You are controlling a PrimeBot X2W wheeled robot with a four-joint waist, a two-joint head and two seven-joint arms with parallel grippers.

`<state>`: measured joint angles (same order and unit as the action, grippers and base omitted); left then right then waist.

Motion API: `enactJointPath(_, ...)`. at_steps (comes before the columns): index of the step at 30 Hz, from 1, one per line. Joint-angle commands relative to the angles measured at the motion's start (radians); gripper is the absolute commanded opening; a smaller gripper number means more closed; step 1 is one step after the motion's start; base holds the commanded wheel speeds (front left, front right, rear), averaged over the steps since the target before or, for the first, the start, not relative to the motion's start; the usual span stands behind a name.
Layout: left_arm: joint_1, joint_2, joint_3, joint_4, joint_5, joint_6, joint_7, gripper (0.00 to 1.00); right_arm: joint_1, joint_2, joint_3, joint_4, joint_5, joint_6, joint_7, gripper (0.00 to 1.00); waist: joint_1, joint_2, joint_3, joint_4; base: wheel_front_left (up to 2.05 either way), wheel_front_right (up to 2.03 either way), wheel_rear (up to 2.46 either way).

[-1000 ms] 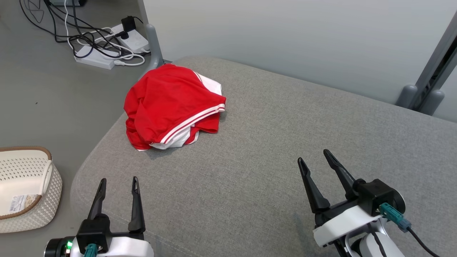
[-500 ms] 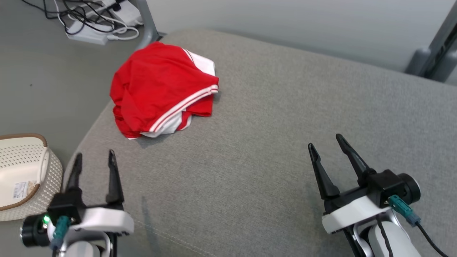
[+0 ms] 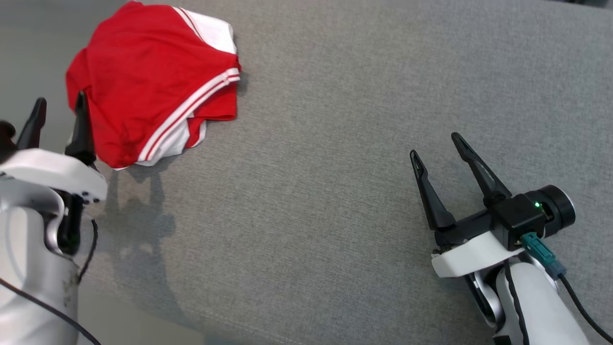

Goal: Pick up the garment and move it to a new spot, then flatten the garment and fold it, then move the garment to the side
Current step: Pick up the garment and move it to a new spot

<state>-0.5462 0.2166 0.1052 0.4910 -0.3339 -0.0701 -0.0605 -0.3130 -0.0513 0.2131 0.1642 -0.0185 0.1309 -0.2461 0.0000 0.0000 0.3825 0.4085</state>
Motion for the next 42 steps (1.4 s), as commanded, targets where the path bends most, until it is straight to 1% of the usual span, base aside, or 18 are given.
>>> enactJointPath(1, -0.027, 0.012, 0.005, 0.014, -0.009, -0.006, 0.012, 1.00, -0.011, -0.009, 0.001, -0.008, -0.005, 0.000, 0.004, 1.00, 0.0000, 0.0000, 0.029, -0.019, 0.00, 0.00, 0.00)
enactJointPath(4, -0.108, 0.044, 0.001, 0.089, -0.027, -0.018, 0.077, 1.00, -0.021, -0.011, 0.006, -0.016, -0.011, 0.000, 0.009, 1.00, 0.0000, 0.0000, 0.050, -0.033, 0.00, 0.00, 0.00)
enactJointPath(10, -0.236, 0.087, -0.006, 0.226, -0.050, -0.028, 0.165, 1.00, -0.033, -0.016, 0.005, -0.037, -0.018, 0.000, 0.019, 1.00, 0.0000, 0.0000, 0.088, -0.065, 0.00, 0.00, 0.00)
enactJointPath(14, -0.295, 0.113, -0.012, 0.300, -0.058, -0.035, 0.192, 1.00, -0.041, -0.016, 0.009, -0.045, -0.021, 0.000, 0.021, 1.00, 0.0000, 0.0000, 0.113, -0.084, 0.00, 0.00, 0.00)
enactJointPath(19, -0.349, 0.125, -0.015, 0.380, -0.073, -0.041, 0.208, 1.00, -0.049, -0.017, 0.020, -0.042, -0.017, 0.000, 0.020, 1.00, 0.0000, 0.0000, 0.132, -0.101, 0.00, 0.00, 0.00)
enactJointPath(20, -0.356, 0.125, -0.015, 0.396, -0.080, -0.043, 0.214, 0.89, -0.050, -0.017, 0.021, -0.040, -0.017, 0.000, 0.019, 1.00, 0.0000, 0.0000, 0.134, -0.104, 0.00, 0.00, 0.00)
enactJointPath(21, -0.364, 0.127, -0.016, 0.408, -0.084, -0.045, 0.219, 0.31, -0.050, -0.017, 0.023, -0.038, -0.016, 0.000, 0.018, 1.00, 0.0000, 0.0000, 0.135, -0.106, 0.00, 0.00, 0.00)
enactJointPath(22, -0.370, 0.129, -0.018, 0.418, -0.089, -0.047, 0.218, 0.00, -0.050, -0.017, 0.022, -0.037, -0.015, 0.000, 0.017, 1.00, 0.0000, 0.0000, 0.136, -0.108, 0.00, 0.00, 0.00)
enactJointPath(26, -0.384, 0.127, -0.026, 0.448, -0.104, -0.052, 0.198, 0.00, -0.053, -0.015, 0.018, -0.027, -0.013, 0.000, 0.013, 1.00, 0.0000, 0.0000, 0.130, -0.109, 0.00, 0.00, 0.00)
enactJointPath(28, -0.392, 0.133, -0.031, 0.452, -0.109, -0.055, 0.158, 0.00, -0.054, -0.012, 0.019, -0.017, -0.009, 0.000, 0.006, 1.00, 0.0000, 0.0000, 0.110, -0.107, 0.00, 0.00, 0.00)
enactJointPath(34, -0.404, 0.137, -0.031, 0.408, -0.129, -0.060, 0.063, 0.00, -0.044, -0.007, 0.018, 0.009, 0.002, 0.000, -0.005, 1.00, 0.0000, 0.0000, 0.043, -0.097, 0.00, 0.00, 0.00)
enactJointPath(35, -0.404, 0.137, -0.031, 0.408, -0.129, -0.060, 0.063, 0.00, -0.044, -0.007, 0.018, 0.009, 0.002, 0.000, -0.005, 1.00, 0.0000, 0.0000, 0.043, -0.097, 0.00, 0.00, 0.00)
enactJointPath(37, -0.408, 0.134, -0.031, 0.379, -0.140, -0.060, 0.039, 0.00, -0.035, -0.006, 0.017, 0.021, 0.011, 0.000, -0.009, 1.00, 0.0000, 0.0000, 0.014, -0.094, 0.00, 0.00, 0.00)
enactJointPath(39, -0.413, 0.121, -0.014, 0.290, -0.186, -0.061, 0.010, 0.00, -0.027, -0.003, 0.017, 0.039, 0.030, 0.000, -0.015, 1.00, 0.0000, 0.0000, -0.043, -0.093, 0.00, 0.00, 0.00)
enactJointPath(42, -0.393, 0.123, -0.036, 0.194, -0.174, -0.061, -0.013, 0.00, -0.023, -0.002, 0.020, 0.054, 0.046, 0.000, -0.020, 1.00, 0.0000, 0.0000, -0.083, -0.100, 0.00, 0.00, 0.00)
